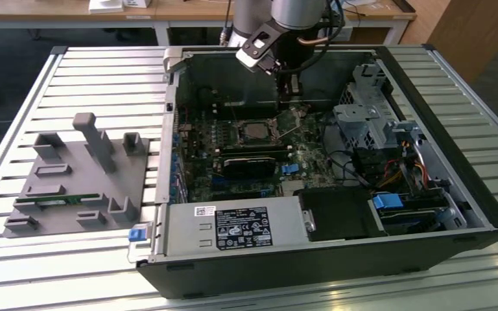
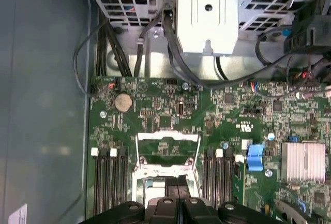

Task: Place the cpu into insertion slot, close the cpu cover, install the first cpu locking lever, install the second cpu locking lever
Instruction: 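Close the cpu cover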

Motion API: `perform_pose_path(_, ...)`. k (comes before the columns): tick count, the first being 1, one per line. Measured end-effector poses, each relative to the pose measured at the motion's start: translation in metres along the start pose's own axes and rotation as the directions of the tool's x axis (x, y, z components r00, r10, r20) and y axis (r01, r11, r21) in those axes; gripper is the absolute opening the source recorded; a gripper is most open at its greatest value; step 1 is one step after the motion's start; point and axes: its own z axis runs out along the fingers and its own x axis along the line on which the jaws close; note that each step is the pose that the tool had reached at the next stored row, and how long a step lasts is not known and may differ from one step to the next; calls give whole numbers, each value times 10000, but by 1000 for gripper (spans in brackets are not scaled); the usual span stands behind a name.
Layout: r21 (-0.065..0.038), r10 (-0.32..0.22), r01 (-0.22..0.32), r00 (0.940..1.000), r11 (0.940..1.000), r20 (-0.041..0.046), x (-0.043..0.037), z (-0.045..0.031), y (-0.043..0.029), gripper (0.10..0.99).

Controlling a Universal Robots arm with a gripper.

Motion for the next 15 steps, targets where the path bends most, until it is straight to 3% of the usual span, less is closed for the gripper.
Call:
perform_pose_path(10,0,0,0,10000,10000,-3,0,-5,39,106)
perform_pose_path(15,6,-1,1,10000,10000,-2,0,-3,104,106)
